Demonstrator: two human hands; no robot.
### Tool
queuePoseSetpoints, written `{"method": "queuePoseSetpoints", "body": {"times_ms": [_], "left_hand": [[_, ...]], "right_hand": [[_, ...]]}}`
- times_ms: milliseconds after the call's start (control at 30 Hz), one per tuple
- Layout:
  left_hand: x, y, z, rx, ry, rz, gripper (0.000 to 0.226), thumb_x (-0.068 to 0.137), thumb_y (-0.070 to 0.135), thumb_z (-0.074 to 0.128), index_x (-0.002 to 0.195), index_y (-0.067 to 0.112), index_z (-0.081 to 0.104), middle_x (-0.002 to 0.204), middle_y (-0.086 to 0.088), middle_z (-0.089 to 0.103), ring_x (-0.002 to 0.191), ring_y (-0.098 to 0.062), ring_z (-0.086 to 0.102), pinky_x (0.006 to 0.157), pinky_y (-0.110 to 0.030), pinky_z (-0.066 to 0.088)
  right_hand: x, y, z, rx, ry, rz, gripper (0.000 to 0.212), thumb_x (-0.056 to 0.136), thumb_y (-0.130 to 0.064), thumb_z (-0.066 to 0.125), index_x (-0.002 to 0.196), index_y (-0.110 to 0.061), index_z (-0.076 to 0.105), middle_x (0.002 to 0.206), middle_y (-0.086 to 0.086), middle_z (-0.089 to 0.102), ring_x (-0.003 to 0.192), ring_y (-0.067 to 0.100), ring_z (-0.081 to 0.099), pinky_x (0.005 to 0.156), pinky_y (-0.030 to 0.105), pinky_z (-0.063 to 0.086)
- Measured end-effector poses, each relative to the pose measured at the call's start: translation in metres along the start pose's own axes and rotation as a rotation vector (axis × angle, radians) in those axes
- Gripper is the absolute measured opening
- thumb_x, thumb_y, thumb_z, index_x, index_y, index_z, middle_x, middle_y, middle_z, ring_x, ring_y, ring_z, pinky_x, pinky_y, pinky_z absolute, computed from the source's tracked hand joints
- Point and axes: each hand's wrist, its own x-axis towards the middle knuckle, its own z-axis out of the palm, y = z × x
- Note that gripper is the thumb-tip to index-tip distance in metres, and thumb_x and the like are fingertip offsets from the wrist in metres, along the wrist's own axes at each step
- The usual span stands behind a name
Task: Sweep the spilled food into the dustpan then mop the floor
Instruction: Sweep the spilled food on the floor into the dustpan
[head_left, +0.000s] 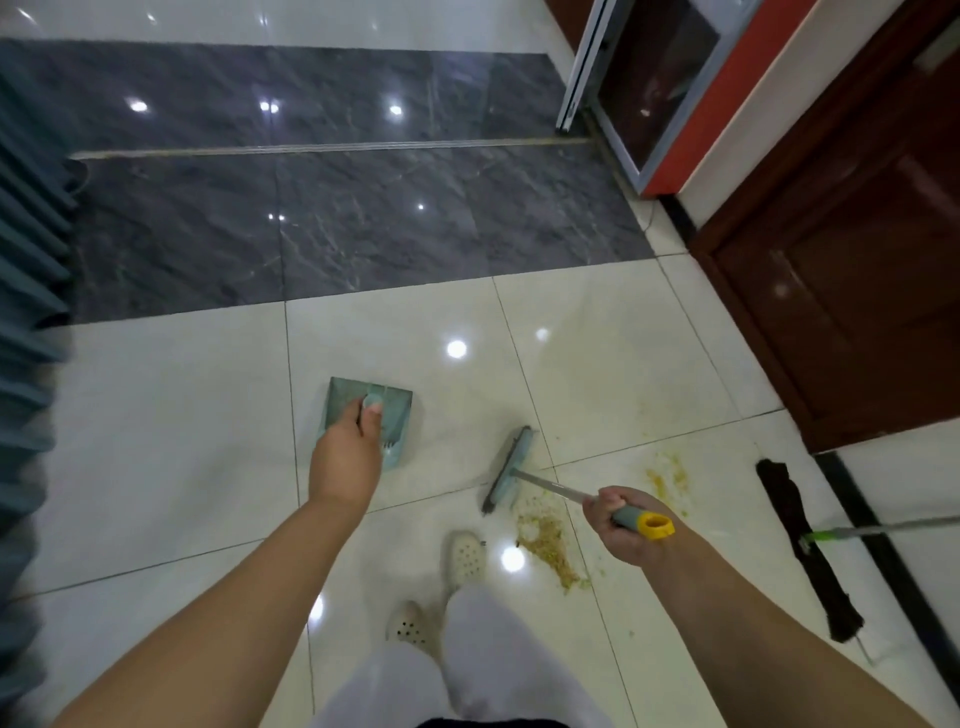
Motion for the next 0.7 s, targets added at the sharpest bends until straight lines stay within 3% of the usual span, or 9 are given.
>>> {"method": "queuePoseSetpoints", "body": {"times_ms": [100,367,700], "left_hand": [[0.012,0.008,0.004,0.015,-0.009,0.013,0.048,0.102,0.041,0.028,0.13,0.012,0.054,0.109,-0.019,0.067,0.098,-0.034,0.062,0.079,-0.035,0.049],[0.075,0.032,0.01,0.033,0.01,0.007,0.05,0.1,0.044,0.029,0.129,0.013,0.055,0.105,-0.017,0.069,0.095,-0.033,0.063,0.081,-0.041,0.054],[0.196,0.095,0.027,0.113,0.016,-0.004,0.052,0.099,0.046,0.027,0.129,0.014,0.055,0.111,-0.015,0.067,0.101,-0.033,0.063,0.086,-0.044,0.054]], "right_hand": [[0.005,-0.003,0.015,0.015,-0.055,0.065,0.016,0.097,-0.008,0.036,0.093,0.006,0.043,0.049,0.013,0.043,0.024,0.014,0.041,0.029,0.013,0.039],[0.036,-0.01,0.104,-0.038,-0.149,0.122,0.015,0.097,-0.004,0.035,0.093,0.008,0.043,0.071,0.007,0.035,0.023,0.013,0.038,0.028,0.013,0.038],[0.099,-0.056,0.233,-0.079,-0.224,0.198,0.015,0.096,-0.003,0.033,0.093,0.009,0.042,0.067,0.013,0.041,0.024,0.012,0.039,0.026,0.013,0.035]]}}
